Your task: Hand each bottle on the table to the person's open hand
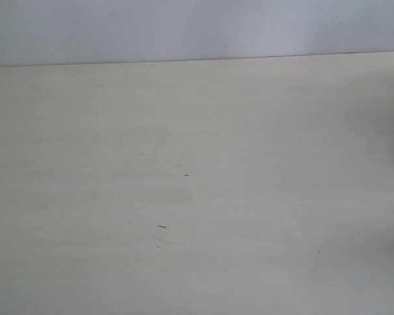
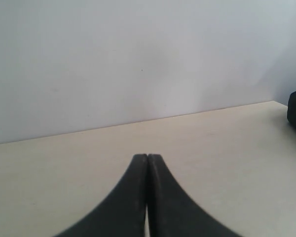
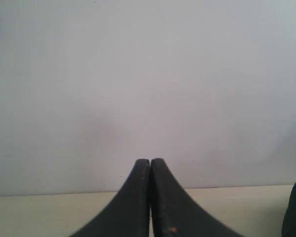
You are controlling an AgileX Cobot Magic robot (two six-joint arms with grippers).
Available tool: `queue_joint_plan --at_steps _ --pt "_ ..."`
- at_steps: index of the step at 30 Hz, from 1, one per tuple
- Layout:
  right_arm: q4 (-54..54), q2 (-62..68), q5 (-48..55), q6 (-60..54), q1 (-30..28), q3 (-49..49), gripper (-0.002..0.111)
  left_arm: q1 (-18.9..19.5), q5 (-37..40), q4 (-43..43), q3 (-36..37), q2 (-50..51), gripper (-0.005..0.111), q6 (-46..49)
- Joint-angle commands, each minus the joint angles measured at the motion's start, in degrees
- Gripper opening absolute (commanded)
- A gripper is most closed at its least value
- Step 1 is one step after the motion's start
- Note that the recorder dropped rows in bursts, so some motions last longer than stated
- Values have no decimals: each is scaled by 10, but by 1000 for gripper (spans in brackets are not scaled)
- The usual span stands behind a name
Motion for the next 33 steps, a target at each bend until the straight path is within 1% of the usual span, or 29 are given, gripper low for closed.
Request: queue_joint_plan --at_steps 1,7,11,18,22,33 --pt "-4 -48 65 0 -13 7 0 -3 1 1 4 -4 0 0" --pt "-27 -48 146 -1 -15 7 0 -3 2 1 4 -4 0 0" --pt "-32 -48 146 -1 -29 28 0 -3 2 1 4 -4 0 0" --pt "-34 -48 164 2 -34 28 0 -3 2 1 4 -4 0 0" --pt "-37 -48 222 0 -34 28 0 -3 2 1 4 -4 0 0" --pt "-35 -48 227 7 -34 28 0 -3 2 1 4 -4 0 0"
